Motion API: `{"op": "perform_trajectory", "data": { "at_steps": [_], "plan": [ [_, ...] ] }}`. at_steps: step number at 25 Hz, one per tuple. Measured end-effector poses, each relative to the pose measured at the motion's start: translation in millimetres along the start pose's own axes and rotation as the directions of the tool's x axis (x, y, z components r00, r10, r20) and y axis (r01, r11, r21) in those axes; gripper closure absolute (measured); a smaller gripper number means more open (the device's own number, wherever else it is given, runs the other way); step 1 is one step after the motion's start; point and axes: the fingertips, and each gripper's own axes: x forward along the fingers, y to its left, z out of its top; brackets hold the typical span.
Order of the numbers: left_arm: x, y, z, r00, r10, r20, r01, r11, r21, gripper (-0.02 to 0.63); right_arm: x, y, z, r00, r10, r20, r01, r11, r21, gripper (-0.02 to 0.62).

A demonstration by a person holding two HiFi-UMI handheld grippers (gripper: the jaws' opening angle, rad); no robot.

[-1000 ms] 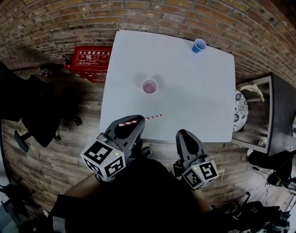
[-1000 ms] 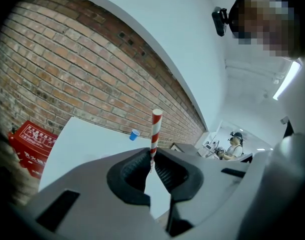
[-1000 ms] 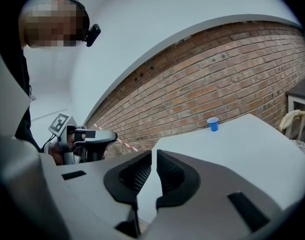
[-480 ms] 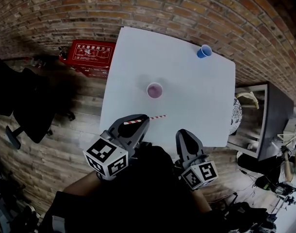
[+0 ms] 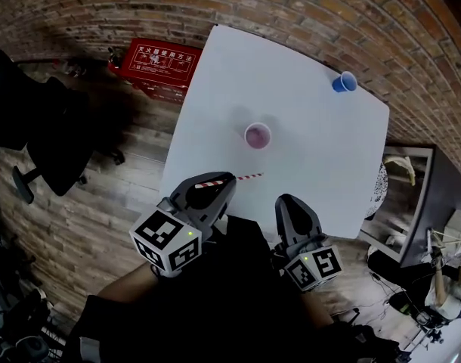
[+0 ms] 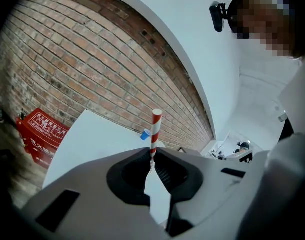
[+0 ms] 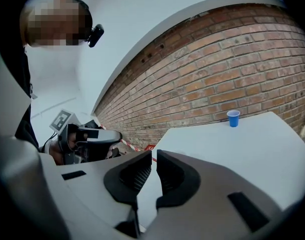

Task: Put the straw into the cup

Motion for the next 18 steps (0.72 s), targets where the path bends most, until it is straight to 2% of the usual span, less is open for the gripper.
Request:
{"op": "perform_trajectory", "data": {
  "at_steps": [5, 14, 18],
  "plan": [
    [2.3, 4.7, 3.6, 0.998, 0.063, 0.029, -0.062, 0.998, -0.016, 0.568, 9.0, 1.5, 8.0, 0.998, 0.059, -0.01, -0.059, 0.993, -0.098, 0.543],
    [20.4, 6.3, 6.5, 0.994, 0.109, 0.03, -0.109, 0.994, -0.015, 0.568, 23.4, -9.6, 13.4, 0.99, 0.138, -0.032, -0.14, 0.984, -0.108, 0.543],
    [28.4, 14.9, 6.8, 0.991, 0.127, 0.036, -0.126, 0.991, -0.04, 0.568, 30.5, -16.0, 11.1, 0.988, 0.148, -0.048, -0.152, 0.984, -0.094, 0.543]
  ]
}}
